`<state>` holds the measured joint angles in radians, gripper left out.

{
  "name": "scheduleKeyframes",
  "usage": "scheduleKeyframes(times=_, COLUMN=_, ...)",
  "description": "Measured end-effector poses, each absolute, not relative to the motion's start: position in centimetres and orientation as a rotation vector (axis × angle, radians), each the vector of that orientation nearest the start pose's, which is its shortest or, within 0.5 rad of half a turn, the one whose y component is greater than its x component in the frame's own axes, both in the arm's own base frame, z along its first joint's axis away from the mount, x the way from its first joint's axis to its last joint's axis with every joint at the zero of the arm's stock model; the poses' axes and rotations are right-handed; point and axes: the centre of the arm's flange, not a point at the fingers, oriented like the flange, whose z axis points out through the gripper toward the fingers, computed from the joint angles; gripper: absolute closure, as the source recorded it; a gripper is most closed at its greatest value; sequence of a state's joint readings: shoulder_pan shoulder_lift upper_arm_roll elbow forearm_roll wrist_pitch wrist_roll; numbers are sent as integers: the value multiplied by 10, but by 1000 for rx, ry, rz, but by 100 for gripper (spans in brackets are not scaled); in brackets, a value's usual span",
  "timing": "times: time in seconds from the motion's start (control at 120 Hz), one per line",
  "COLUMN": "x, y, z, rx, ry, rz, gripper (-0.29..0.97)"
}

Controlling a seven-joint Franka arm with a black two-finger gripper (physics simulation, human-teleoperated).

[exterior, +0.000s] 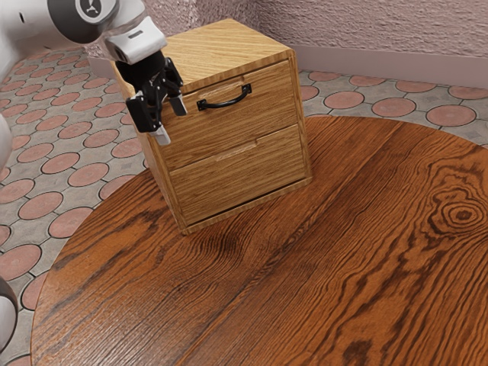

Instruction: Pull the drawer handle with one arm to open the drawer

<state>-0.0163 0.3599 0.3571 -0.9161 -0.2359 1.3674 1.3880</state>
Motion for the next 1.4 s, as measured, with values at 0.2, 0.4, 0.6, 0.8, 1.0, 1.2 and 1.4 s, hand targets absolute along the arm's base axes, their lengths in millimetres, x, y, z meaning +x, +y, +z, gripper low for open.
scheduleKeyframes(times=0.2, x=613, y=124, z=702, rx=-2633, ry=1679, rz=-238, gripper=0)
scheduleKeyframes(times=0.4, x=518, y=70, z=850, rx=-2392, ry=1627, rz=-508, gripper=0)
scheduleKeyframes(times=0.6, x=584, y=-19, z=802, rx=-2345, ry=1548, rz=-378, gripper=0)
scheduleKeyframes(times=0.8, x=626, y=-29, z=759, rx=-2458, ry=1318, rz=-371, gripper=0)
scheduleKeyframes(times=1.0, x=630, y=-40, z=750, rx=-2638, ry=1021, rz=-413, gripper=0)
scheduleKeyframes(times=1.2, x=624, y=-39, z=751, rx=-2837, ry=654, rz=-459, gripper=0)
scheduleKeyframes(times=1.4, x=610, y=-60, z=759, rx=-2934, ry=421, rz=-463, gripper=0)
